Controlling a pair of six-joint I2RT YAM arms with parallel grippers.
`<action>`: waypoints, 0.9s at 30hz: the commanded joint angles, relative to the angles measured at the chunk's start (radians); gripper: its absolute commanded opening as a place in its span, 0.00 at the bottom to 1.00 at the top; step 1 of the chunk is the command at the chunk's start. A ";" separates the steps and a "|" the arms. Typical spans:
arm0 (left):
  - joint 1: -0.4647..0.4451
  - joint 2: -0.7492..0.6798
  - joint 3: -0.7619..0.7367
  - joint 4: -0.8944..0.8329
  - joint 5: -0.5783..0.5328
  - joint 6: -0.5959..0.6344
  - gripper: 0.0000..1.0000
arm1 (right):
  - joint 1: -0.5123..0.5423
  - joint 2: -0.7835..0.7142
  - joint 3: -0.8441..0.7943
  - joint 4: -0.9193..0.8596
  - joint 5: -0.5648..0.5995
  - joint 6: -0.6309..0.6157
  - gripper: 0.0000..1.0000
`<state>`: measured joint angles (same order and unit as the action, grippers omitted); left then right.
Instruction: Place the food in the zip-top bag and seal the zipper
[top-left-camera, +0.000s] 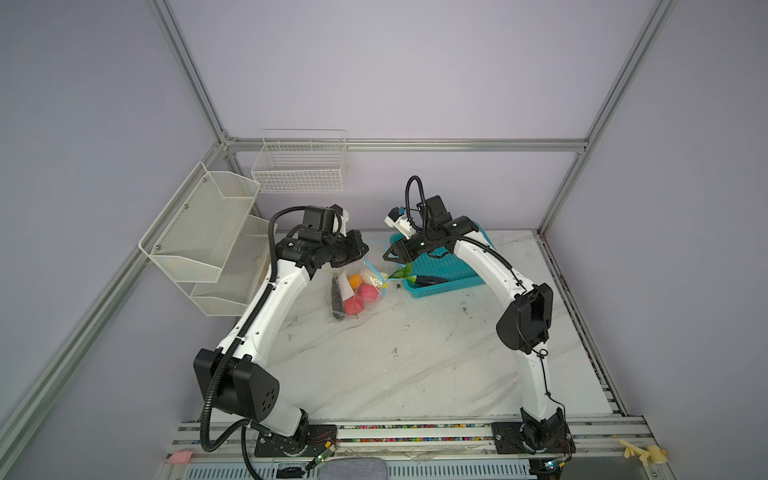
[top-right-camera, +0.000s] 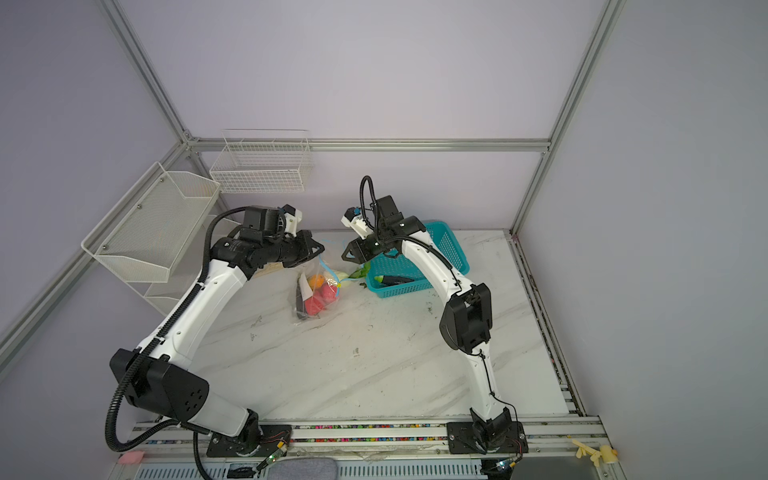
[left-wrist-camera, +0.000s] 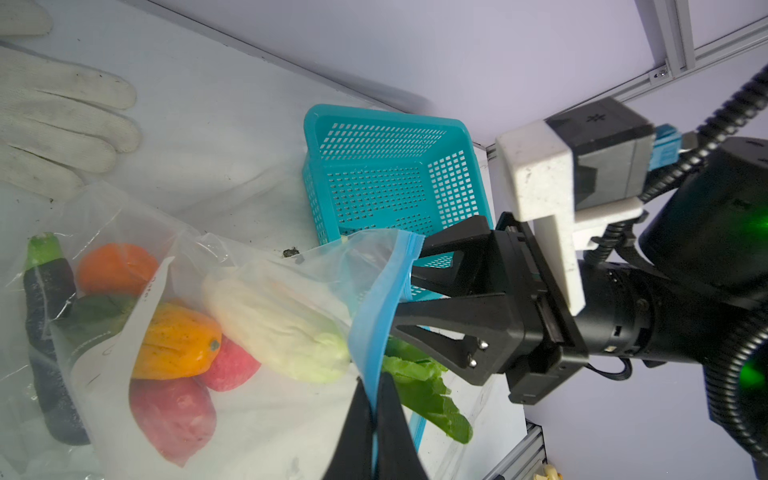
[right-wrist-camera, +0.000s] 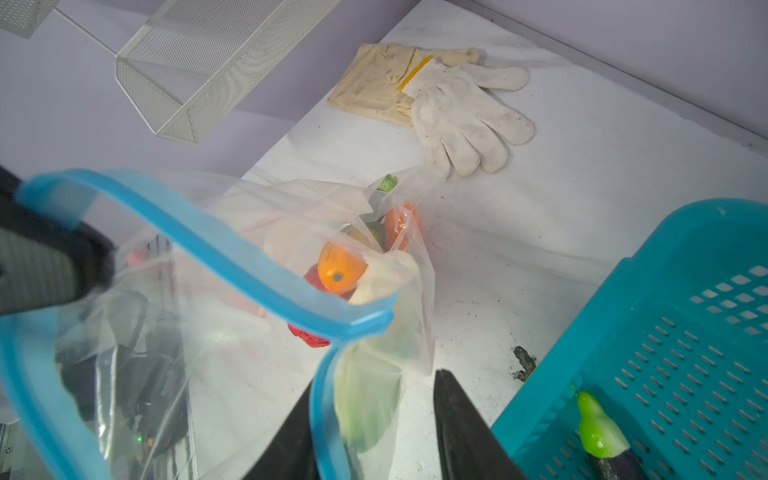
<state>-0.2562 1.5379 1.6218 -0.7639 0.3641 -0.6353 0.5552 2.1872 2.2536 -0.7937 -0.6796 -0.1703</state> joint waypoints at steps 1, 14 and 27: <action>0.008 -0.040 -0.030 0.048 0.023 0.002 0.00 | 0.000 -0.011 0.041 -0.032 0.003 -0.010 0.40; 0.010 -0.046 -0.033 0.049 0.021 -0.002 0.00 | 0.002 0.001 0.063 -0.049 -0.001 -0.012 0.13; 0.013 -0.070 0.002 0.018 0.004 0.011 0.00 | 0.015 0.014 0.150 -0.047 0.005 0.023 0.12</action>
<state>-0.2550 1.5307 1.6207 -0.7673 0.3630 -0.6350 0.5602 2.1872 2.3680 -0.8272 -0.6724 -0.1623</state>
